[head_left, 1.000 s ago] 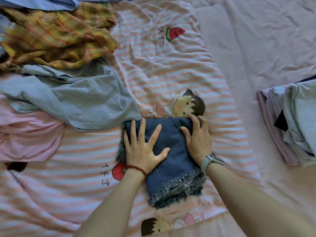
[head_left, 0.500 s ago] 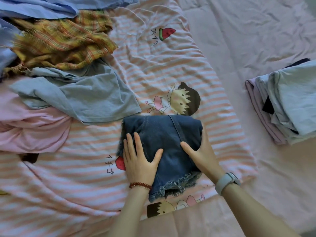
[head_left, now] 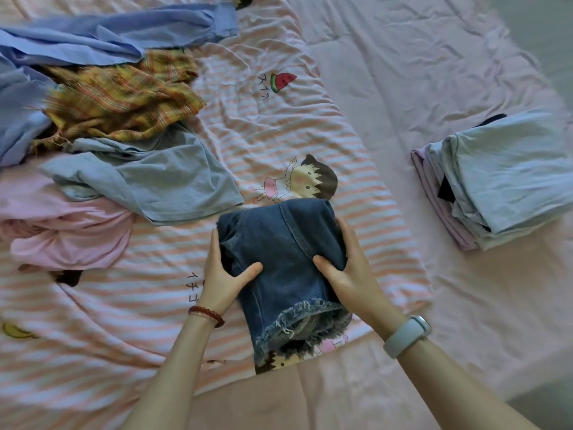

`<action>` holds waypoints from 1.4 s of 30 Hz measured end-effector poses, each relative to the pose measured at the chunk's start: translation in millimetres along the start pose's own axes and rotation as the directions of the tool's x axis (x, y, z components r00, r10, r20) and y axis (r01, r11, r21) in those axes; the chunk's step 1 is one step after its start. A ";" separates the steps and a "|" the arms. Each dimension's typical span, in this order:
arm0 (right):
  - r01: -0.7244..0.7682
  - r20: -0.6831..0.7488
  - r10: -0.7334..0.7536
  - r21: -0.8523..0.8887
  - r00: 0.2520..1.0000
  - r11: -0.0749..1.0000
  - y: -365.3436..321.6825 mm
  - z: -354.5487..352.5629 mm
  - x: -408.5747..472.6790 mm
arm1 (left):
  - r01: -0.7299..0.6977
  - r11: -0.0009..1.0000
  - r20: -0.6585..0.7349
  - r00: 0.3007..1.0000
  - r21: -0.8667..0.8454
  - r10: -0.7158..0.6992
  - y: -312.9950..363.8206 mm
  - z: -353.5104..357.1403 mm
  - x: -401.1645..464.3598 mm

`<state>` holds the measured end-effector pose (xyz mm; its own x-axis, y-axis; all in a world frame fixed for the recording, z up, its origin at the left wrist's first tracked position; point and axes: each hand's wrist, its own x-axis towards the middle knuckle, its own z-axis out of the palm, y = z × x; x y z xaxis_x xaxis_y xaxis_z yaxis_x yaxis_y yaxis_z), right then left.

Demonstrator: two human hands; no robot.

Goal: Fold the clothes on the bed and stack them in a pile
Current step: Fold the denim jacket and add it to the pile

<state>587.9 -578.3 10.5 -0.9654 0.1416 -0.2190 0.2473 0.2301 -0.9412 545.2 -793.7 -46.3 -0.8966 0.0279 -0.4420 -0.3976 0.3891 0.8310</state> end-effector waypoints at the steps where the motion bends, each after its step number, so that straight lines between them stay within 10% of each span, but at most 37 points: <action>1: 0.014 -0.005 -0.014 0.007 1.000 1.000 -7.2 -8.7 -4.0 | 0.022 0.994 0.021 1.000 -0.112 -0.019 7.3 2.5 -8.3; 11: -0.020 0.054 0.016 0.079 0.998 0.997 -18.7 -191.3 -20.2 | 0.400 0.647 0.360 0.911 -0.649 -0.203 90.1 116.4 -39.4; 26: -0.151 -0.068 0.187 0.356 0.980 0.922 32.0 -479.2 79.5 | -0.024 0.744 0.076 0.992 -0.668 0.101 249.0 379.4 8.1; 31: -0.094 -0.085 0.080 -0.181 0.993 0.979 55.7 -498.5 149.5 | -0.095 0.907 -0.064 0.995 -0.410 0.075 258.4 418.5 49.2; 34: -0.172 -0.178 0.064 -0.706 0.982 0.687 74.4 -484.8 158.9 | -0.071 0.997 -0.115 0.991 0.016 0.073 251.0 440.1 57.6; 39: 0.123 -0.026 -0.268 -0.844 0.963 0.522 88.4 -434.9 131.6 | -0.398 0.654 -0.041 0.835 0.644 0.549 241.1 454.6 45.5; 42: 0.160 0.086 -0.194 -0.900 0.977 0.406 108.7 -426.2 130.4 | -0.375 0.557 0.056 0.861 0.741 0.505 229.0 456.6 48.7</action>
<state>524.1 -124.5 -10.8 -0.9985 0.0107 -0.0538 0.0205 0.9823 -0.1860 499.6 -282.7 -31.8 -0.9621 0.2719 0.0204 0.2591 0.8885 0.3787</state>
